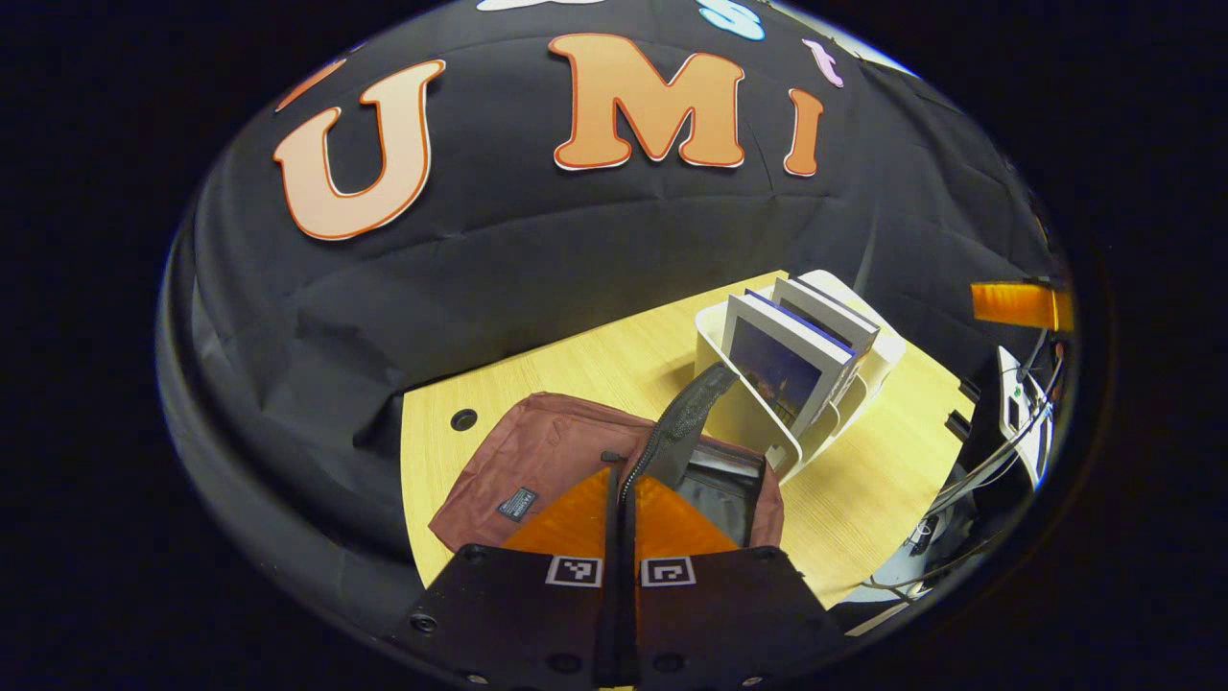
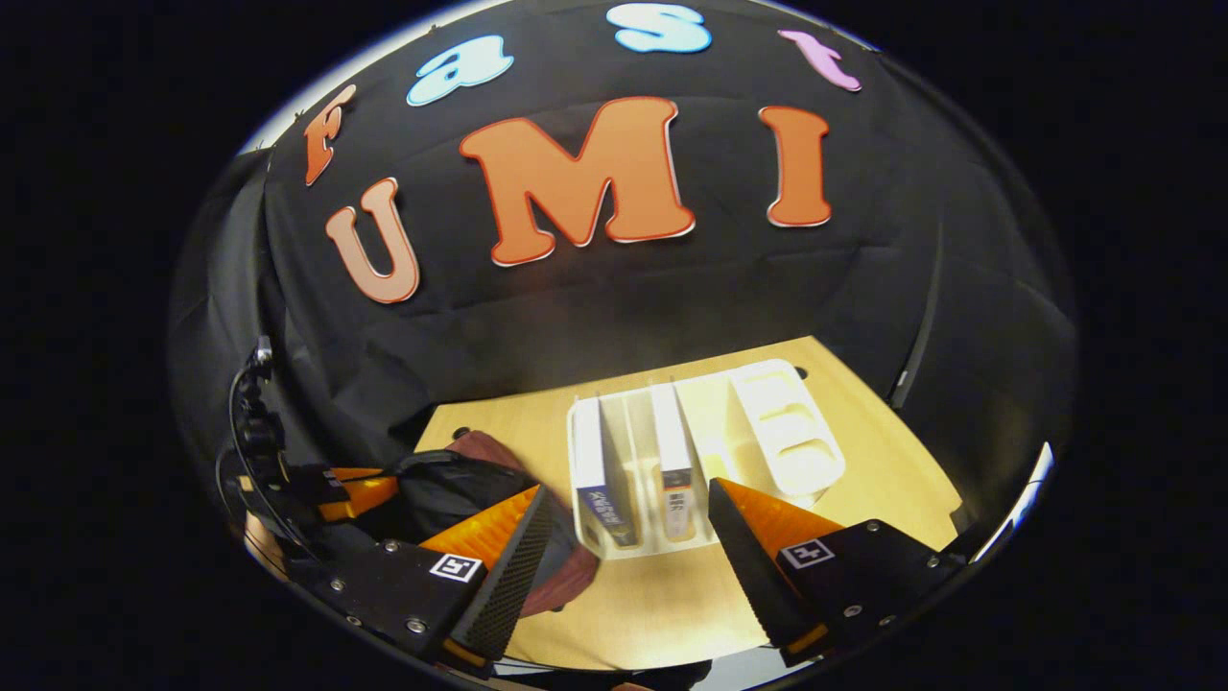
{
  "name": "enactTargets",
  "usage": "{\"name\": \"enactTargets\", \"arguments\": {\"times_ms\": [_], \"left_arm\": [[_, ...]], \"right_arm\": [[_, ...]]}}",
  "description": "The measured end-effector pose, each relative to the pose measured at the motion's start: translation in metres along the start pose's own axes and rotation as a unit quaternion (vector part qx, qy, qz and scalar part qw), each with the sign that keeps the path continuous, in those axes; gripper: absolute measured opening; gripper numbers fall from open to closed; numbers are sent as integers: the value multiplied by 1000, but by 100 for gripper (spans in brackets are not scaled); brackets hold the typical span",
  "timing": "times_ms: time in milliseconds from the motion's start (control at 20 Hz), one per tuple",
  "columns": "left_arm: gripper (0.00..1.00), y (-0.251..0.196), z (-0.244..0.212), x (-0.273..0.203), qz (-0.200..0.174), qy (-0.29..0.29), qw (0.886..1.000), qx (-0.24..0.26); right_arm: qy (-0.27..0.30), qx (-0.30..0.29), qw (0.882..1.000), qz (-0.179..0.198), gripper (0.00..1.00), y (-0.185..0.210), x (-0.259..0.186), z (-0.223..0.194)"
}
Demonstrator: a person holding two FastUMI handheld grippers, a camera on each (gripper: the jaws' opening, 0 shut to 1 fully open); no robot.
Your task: Open the schoolbag, grab two books from the bookshelf and put them into the schoolbag.
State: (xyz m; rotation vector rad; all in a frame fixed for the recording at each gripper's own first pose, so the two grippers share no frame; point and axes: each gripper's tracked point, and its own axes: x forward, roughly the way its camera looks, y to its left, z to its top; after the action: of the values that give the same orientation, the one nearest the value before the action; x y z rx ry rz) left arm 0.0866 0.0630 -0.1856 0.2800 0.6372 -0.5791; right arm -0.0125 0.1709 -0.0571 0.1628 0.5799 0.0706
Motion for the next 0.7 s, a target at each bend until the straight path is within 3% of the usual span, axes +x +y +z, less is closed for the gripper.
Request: {"name": "enactTargets", "arguments": {"times_ms": [200, 300, 700], "left_arm": [[1, 0, -5, 0, -7, 5, 1000, -9], [1, 1, -4, -2, -10, 4, 1000, -11], [1, 4, -11, -1, -8, 14, 1000, -10]], "right_arm": [[52, -39, 998, 19, 97, 32, 37, 48], [96, -66, 993, 2, 97, 33, 58, 55], [272, -77, 958, -36, 98, 34, 148, 20]]}}
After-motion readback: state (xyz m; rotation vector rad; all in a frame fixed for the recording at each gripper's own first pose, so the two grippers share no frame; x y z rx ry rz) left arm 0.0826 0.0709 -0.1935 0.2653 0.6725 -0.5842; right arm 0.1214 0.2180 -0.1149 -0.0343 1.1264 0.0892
